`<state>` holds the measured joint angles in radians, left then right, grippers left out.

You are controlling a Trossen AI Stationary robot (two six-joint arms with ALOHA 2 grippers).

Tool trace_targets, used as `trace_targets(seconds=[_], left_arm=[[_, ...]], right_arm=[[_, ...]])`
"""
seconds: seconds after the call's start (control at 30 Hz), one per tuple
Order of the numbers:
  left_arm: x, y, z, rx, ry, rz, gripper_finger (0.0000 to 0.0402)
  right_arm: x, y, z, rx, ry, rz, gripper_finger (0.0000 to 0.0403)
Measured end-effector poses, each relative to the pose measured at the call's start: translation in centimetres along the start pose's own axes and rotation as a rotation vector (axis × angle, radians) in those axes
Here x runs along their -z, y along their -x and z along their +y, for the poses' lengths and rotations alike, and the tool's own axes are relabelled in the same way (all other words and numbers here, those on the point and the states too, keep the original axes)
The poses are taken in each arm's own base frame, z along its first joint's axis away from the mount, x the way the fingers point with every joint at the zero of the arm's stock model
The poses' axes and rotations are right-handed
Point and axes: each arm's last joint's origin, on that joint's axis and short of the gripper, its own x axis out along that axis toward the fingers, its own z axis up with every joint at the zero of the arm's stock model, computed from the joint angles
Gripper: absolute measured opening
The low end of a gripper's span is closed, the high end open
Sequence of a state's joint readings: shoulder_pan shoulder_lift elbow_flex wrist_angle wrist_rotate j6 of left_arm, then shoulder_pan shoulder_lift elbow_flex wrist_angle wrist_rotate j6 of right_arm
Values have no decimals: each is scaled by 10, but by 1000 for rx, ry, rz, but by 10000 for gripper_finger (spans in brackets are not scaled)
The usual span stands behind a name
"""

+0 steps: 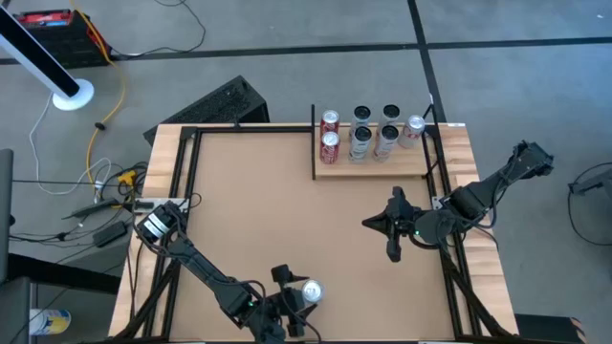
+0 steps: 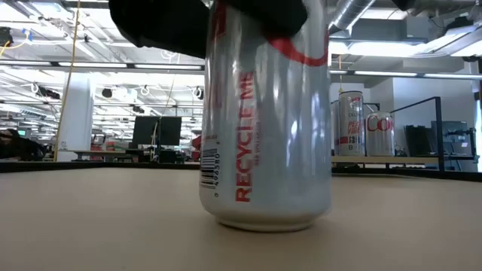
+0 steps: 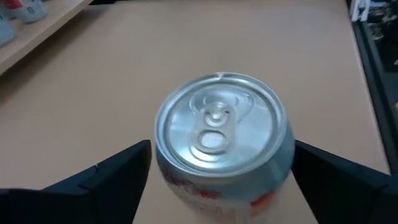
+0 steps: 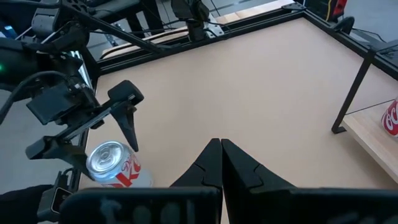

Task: Place canned beverage on shelf
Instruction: Put the white soda can on the shelf

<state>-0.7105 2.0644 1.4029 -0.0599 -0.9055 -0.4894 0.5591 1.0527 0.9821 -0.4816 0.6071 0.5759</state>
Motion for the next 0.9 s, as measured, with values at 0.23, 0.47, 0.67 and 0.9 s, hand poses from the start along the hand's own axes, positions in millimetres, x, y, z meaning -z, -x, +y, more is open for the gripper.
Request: trace_targets(seconds=[0.23, 0.47, 0.67, 0.9], left_arm=[[14, -6, 9, -12, -6, -7, 287], [45, -15, 39, 71, 95, -84, 292], [51, -18, 79, 154, 91, -127, 295], [32, -15, 96, 132, -29, -167, 295]], right_arm=[[0, 0, 0, -1, -10, 1, 22], [1, 0, 0, 1, -21, 7, 22], [1, 0, 0, 2, -41, 12, 22], [4, -4, 2, 6, -50, 30, 22]])
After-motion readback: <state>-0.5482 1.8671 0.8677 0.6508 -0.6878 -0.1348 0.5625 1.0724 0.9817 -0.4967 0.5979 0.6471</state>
